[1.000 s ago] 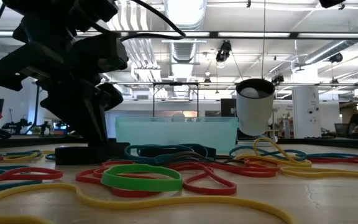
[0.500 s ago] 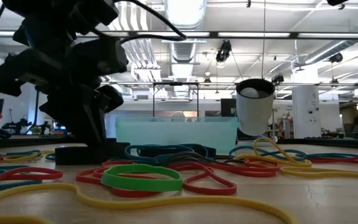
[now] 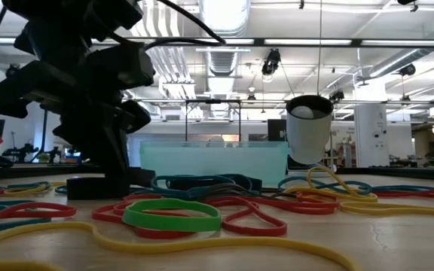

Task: Pick and place rubber bands into bin
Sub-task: Put the black rubber band into the green bin

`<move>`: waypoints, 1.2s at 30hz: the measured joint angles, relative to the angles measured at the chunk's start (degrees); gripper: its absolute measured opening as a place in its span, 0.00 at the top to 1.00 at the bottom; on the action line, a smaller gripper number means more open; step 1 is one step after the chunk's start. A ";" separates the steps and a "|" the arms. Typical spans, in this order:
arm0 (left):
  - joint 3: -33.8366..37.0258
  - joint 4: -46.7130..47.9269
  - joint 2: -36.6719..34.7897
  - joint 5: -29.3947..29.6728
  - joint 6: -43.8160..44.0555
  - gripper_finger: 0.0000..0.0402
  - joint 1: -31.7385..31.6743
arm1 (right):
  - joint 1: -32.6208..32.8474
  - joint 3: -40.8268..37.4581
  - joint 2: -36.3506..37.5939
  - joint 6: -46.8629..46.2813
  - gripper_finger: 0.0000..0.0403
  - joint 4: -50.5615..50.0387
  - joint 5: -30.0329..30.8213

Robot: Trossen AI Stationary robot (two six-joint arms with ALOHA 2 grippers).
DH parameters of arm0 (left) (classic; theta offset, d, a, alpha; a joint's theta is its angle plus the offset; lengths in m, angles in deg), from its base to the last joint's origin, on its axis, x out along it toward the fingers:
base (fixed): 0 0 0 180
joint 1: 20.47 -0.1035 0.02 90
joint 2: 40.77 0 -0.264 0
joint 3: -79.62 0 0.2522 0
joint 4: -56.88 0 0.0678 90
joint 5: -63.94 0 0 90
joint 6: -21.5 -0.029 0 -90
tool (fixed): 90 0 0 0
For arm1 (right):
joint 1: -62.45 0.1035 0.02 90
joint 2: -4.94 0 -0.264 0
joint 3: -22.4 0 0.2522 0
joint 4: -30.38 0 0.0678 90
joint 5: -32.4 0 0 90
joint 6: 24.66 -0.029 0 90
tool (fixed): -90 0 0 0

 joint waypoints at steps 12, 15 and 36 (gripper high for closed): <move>-1.77 0.01 -1.96 6.10 -5.49 1.00 -0.13 | 0.00 0.00 0.00 0.17 0.85 0.09 0.01; -2.81 0.10 -2.99 9.01 -8.43 1.00 -0.26 | 0.00 0.00 0.00 0.17 0.85 0.09 0.01; -6.25 0.08 -8.21 14.33 -22.97 1.00 -24.15 | 0.00 -0.37 0.00 0.61 0.85 0.43 0.01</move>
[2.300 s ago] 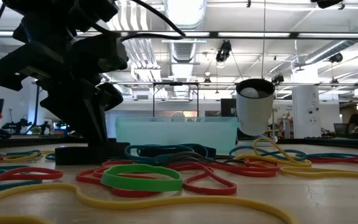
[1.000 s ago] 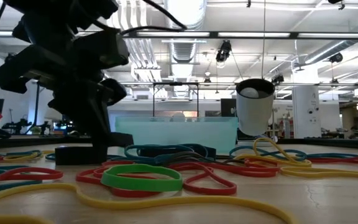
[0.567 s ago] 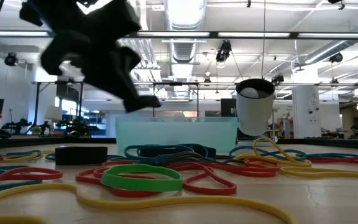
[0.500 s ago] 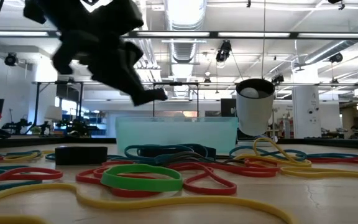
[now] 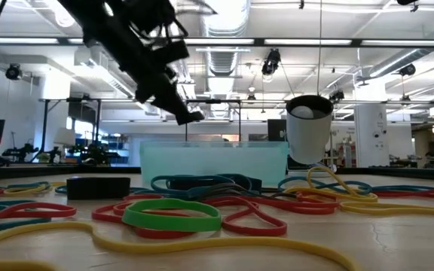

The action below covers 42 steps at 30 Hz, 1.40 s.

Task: Pick and place rubber bands into bin
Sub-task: Put the black rubber band into the green bin, then adjust the green bin

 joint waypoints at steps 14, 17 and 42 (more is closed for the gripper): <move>0.24 -0.14 0.70 -6.63 0.51 0.98 -7.80 | 0.00 -0.09 0.00 -0.02 0.84 -0.02 -0.01; 0.24 -0.13 0.70 -6.69 0.50 0.95 -7.80 | 0.00 -0.09 0.00 -0.04 0.84 0.00 -0.01; -0.39 34.55 -3.03 -30.83 17.91 0.87 -3.76 | -0.02 -0.09 0.00 -0.24 0.85 0.03 -0.05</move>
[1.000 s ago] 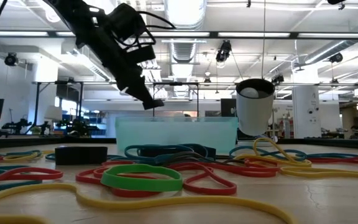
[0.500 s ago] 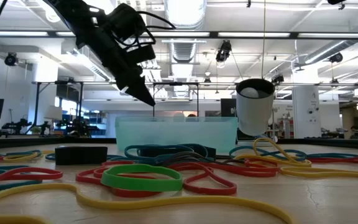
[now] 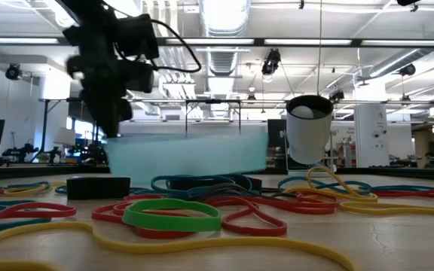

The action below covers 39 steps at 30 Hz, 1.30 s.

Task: Pick and place rubber bands into bin
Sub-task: Adjust the green bin

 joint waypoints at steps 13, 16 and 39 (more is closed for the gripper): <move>0.03 -8.20 -10.57 9.80 -6.76 0.88 3.20 | -0.02 -0.17 0.02 0.24 0.84 0.54 0.00; 0.00 -1.80 -12.57 10.48 -3.37 0.88 3.22 | -0.04 -0.27 0.02 0.24 0.85 0.48 0.00; 9.08 -10.89 -1.78 19.74 -4.71 0.88 4.05 | -0.09 -0.83 0.02 0.69 0.84 1.15 0.04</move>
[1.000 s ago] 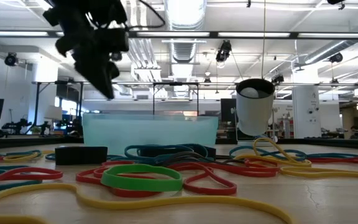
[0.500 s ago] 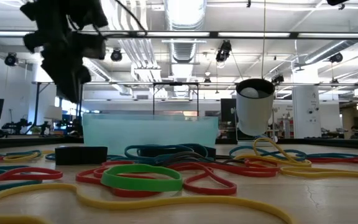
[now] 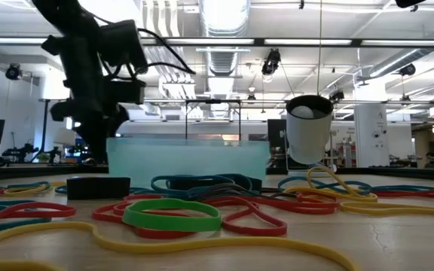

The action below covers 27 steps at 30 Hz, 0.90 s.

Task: Pick and place rubber bands into bin
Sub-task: Adjust the green bin, then put the black rubber band into the green bin

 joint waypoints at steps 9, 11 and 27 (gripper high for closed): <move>-0.72 -7.99 -0.27 0.47 -5.25 0.88 -2.81 | 0.02 -0.31 0.00 -0.57 0.85 0.14 0.00; -1.10 -5.45 -0.73 0.52 -5.17 0.88 -3.17 | 0.07 -0.73 0.00 -1.52 0.85 0.24 -0.06; 0.56 9.15 -21.84 -16.53 16.18 0.88 9.90 | 0.06 -0.70 -13.01 -11.36 0.83 9.18 -26.02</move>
